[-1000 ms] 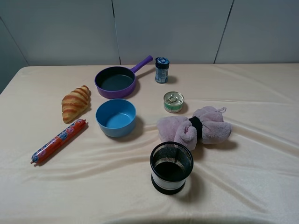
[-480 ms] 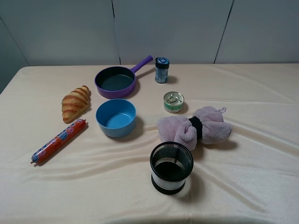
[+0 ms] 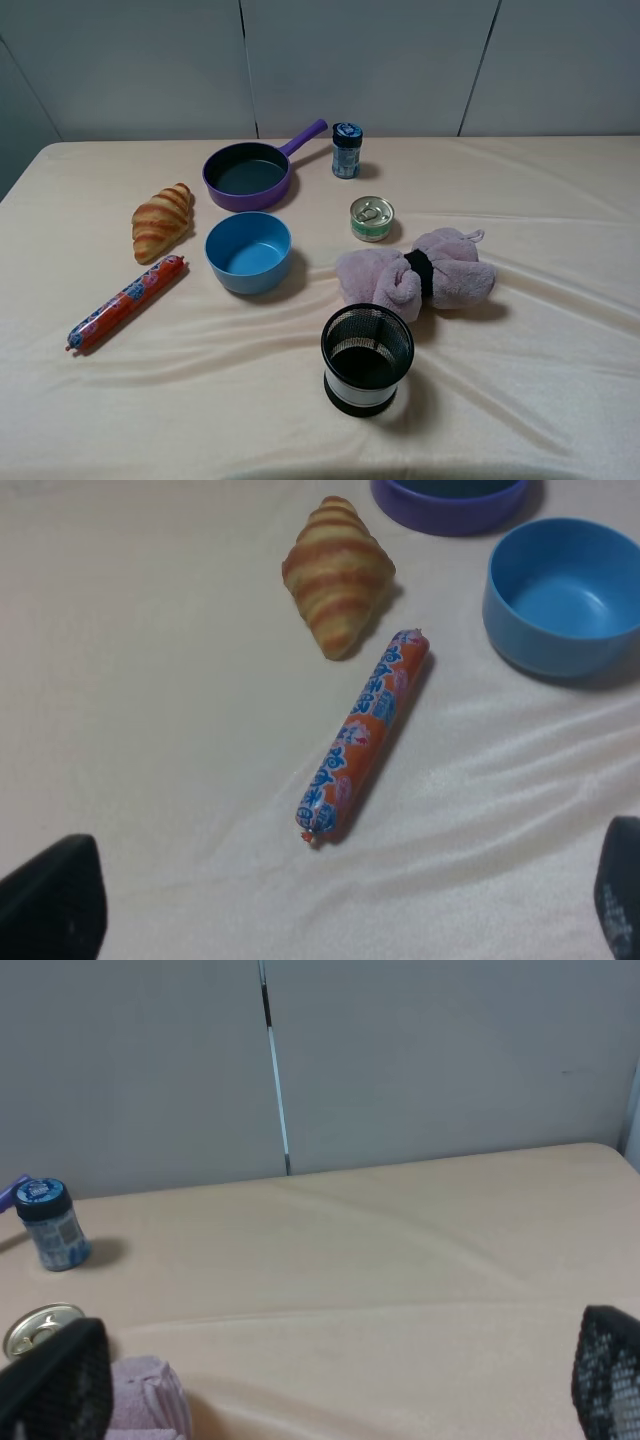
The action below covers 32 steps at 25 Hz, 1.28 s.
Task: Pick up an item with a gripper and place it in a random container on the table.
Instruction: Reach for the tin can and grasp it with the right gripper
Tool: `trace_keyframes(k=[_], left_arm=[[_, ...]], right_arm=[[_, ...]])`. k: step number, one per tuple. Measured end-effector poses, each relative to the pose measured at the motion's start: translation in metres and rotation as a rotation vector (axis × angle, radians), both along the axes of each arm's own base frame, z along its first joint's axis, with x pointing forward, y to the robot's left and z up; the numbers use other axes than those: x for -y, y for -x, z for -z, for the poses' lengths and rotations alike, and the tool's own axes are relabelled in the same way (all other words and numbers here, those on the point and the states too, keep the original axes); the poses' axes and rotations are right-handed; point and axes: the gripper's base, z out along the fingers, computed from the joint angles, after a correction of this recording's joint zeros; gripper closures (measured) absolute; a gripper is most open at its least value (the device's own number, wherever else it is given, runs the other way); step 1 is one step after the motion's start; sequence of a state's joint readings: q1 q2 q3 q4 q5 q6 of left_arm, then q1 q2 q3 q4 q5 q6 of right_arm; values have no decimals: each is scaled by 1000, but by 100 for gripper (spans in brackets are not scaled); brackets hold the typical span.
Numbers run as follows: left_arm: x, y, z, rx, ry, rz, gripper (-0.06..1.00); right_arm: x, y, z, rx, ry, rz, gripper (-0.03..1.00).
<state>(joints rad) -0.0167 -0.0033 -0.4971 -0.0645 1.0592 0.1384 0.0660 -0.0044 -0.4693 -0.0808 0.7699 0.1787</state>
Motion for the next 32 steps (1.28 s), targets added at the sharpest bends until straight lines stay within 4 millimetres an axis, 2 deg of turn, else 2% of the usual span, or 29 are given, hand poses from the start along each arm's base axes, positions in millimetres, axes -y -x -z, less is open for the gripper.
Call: trace_keyframes(k=[18, 24, 32], left_arm=[[0, 0, 0, 0, 0, 0, -5], [0, 0, 0, 0, 0, 0, -5], [0, 0, 0, 0, 0, 0, -5]], right_arm=[[-1, -1, -1, 0, -53, 5, 27], [-3, -19, -16, -70, -55, -17, 27], [-13, -59, -45, -193, -27, -122, 27]])
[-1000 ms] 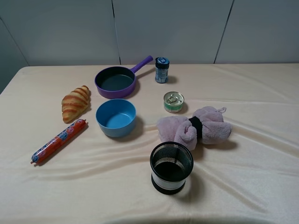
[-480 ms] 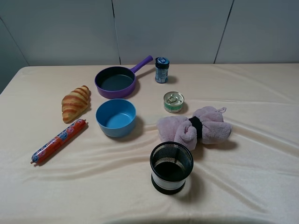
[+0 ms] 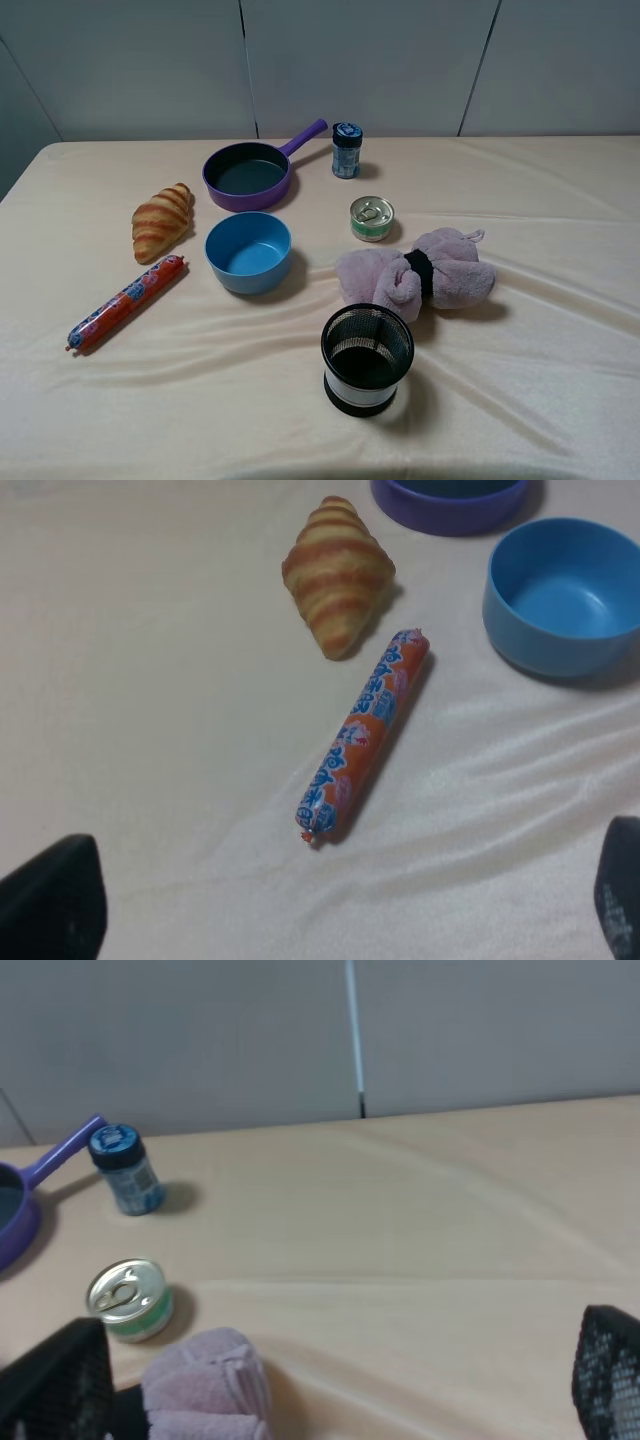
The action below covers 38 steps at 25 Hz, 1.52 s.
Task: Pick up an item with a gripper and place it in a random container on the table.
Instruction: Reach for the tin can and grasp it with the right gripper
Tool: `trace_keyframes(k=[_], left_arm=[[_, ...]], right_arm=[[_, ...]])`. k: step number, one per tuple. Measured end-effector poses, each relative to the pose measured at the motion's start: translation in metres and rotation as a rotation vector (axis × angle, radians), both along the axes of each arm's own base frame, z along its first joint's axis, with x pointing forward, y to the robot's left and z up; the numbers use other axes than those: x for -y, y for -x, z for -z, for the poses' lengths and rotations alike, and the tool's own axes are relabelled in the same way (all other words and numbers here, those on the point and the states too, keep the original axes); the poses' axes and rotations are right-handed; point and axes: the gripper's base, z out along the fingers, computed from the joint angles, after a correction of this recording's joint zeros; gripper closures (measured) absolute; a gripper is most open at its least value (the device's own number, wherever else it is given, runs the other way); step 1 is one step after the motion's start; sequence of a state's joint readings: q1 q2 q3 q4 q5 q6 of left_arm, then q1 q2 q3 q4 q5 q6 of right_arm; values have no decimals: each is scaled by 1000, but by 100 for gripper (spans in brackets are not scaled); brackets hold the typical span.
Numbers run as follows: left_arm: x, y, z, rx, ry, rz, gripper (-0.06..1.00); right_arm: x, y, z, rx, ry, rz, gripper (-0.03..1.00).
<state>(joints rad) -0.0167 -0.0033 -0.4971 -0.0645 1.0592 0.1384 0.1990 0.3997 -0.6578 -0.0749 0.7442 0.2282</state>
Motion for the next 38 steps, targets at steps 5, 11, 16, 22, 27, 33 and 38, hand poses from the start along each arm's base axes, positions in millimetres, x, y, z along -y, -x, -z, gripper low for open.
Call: trace_keyframes(k=[5, 11, 16, 22, 27, 33, 38], left_arm=[[0, 0, 0, 0, 0, 0, -5], [0, 0, 0, 0, 0, 0, -5], [0, 0, 0, 0, 0, 0, -5], [0, 0, 0, 0, 0, 0, -5], [0, 0, 0, 0, 0, 0, -5], [0, 0, 0, 0, 0, 0, -5], [0, 0, 0, 0, 0, 0, -5]], right_arm=[[-9, -28, -16, -43, 28, -38, 27], [-18, -60, -27, -85, 49, -56, 27], [-24, -84, -31, -119, 126, -90, 27], [-33, -111, -28, -174, 188, -138, 27], [-38, -132, -23, -223, 205, -148, 27], [-45, -158, -16, -278, 227, -160, 27], [-53, -177, -6, -323, 269, -196, 27]])
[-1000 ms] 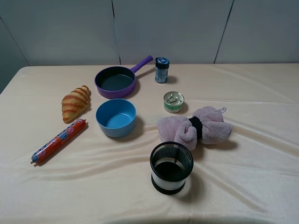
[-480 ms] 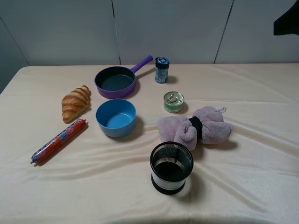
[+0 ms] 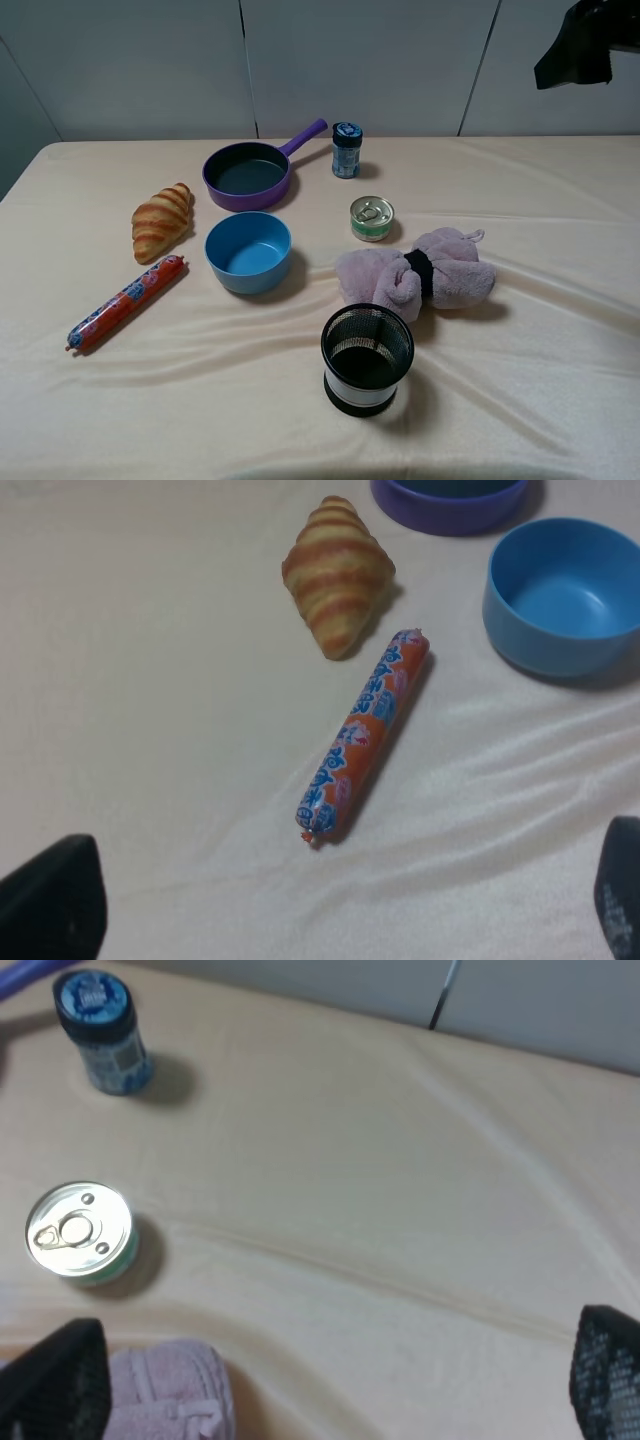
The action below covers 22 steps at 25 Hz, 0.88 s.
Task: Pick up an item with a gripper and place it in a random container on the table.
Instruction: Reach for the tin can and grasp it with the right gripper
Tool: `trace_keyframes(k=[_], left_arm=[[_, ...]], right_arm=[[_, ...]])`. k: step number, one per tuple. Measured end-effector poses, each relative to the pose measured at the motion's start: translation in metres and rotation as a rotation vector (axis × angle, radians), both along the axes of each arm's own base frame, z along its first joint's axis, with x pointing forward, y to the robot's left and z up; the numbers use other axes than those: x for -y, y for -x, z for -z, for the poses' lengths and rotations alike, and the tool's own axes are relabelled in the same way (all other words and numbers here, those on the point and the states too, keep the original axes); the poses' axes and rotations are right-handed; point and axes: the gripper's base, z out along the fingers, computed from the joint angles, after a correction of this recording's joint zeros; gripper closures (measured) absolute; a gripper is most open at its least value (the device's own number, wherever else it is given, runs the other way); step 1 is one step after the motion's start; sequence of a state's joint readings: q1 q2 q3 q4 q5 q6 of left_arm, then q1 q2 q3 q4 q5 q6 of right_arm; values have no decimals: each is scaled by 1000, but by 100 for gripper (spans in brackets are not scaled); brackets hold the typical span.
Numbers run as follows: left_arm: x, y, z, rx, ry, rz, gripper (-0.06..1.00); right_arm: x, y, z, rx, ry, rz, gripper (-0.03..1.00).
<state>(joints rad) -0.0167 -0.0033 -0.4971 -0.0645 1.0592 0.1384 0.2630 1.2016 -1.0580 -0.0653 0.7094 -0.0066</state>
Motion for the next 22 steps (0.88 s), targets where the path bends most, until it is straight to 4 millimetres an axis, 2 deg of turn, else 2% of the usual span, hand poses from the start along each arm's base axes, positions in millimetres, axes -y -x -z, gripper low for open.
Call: trace_keyframes(k=[10, 22], left_arm=[[0, 0, 0, 0, 0, 0, -5], [0, 0, 0, 0, 0, 0, -5]], right_arm=[[-33, -27, 16, -56, 45, -105, 27], [-61, -47, 50, -102, 87, -202, 27]])
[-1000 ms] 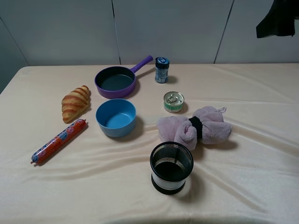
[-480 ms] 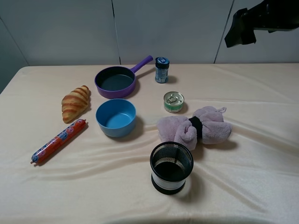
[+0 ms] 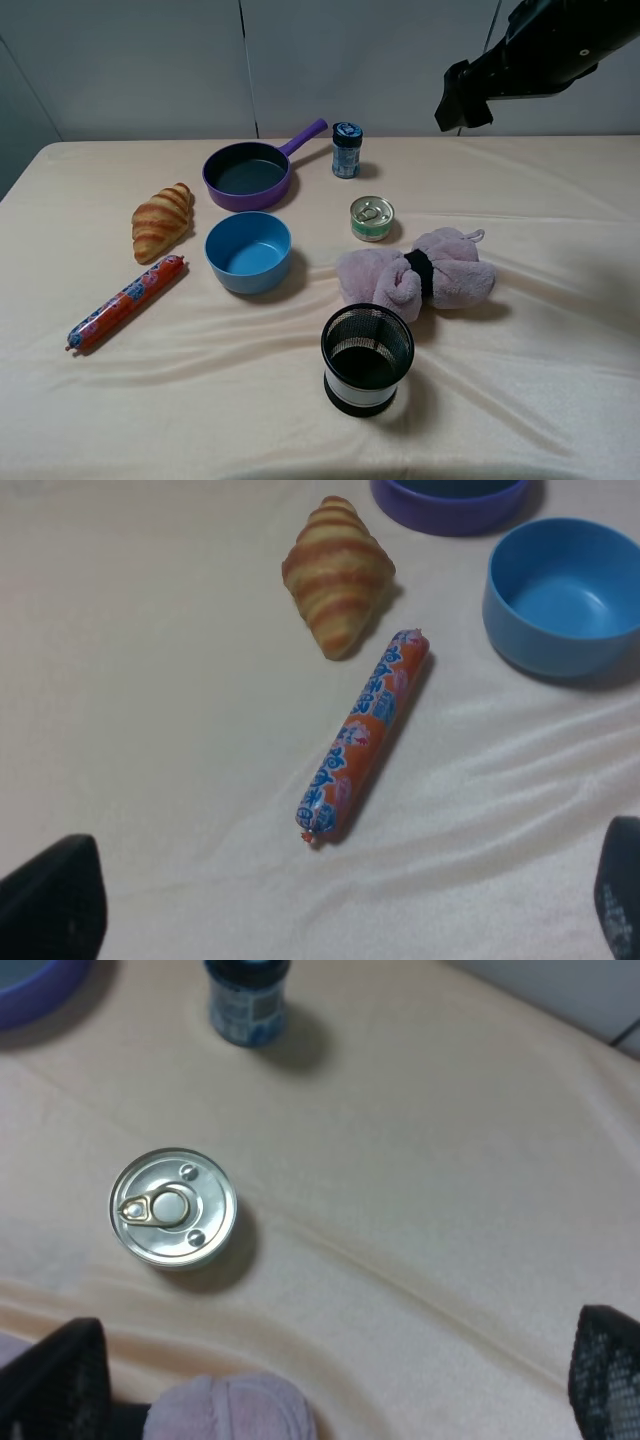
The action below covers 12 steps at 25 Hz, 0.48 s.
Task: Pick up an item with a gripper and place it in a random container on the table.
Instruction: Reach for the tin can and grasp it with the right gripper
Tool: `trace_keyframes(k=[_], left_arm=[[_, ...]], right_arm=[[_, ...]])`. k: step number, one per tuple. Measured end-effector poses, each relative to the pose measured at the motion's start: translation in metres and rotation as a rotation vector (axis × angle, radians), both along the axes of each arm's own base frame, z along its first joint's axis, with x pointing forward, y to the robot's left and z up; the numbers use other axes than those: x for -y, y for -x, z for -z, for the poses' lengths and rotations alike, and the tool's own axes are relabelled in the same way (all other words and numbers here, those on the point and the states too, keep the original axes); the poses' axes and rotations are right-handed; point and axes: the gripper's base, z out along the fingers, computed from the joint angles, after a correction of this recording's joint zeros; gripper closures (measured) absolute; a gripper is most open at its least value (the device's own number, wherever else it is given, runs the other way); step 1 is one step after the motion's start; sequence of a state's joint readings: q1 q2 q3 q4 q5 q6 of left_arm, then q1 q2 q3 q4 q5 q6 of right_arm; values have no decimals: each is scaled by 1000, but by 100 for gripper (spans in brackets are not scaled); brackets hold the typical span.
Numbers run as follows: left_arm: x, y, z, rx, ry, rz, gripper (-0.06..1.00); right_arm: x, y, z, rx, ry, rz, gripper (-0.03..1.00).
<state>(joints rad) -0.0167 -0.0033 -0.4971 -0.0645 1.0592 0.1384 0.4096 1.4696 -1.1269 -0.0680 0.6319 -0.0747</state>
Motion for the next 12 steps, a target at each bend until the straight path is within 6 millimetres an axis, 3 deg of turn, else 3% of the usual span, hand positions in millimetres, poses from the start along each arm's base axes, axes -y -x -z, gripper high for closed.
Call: trace_keyframes(k=[12], left_arm=[[0, 0, 0, 0, 0, 0, -5]], right_arm=[[-25, -35, 22, -39, 13, -27, 27]])
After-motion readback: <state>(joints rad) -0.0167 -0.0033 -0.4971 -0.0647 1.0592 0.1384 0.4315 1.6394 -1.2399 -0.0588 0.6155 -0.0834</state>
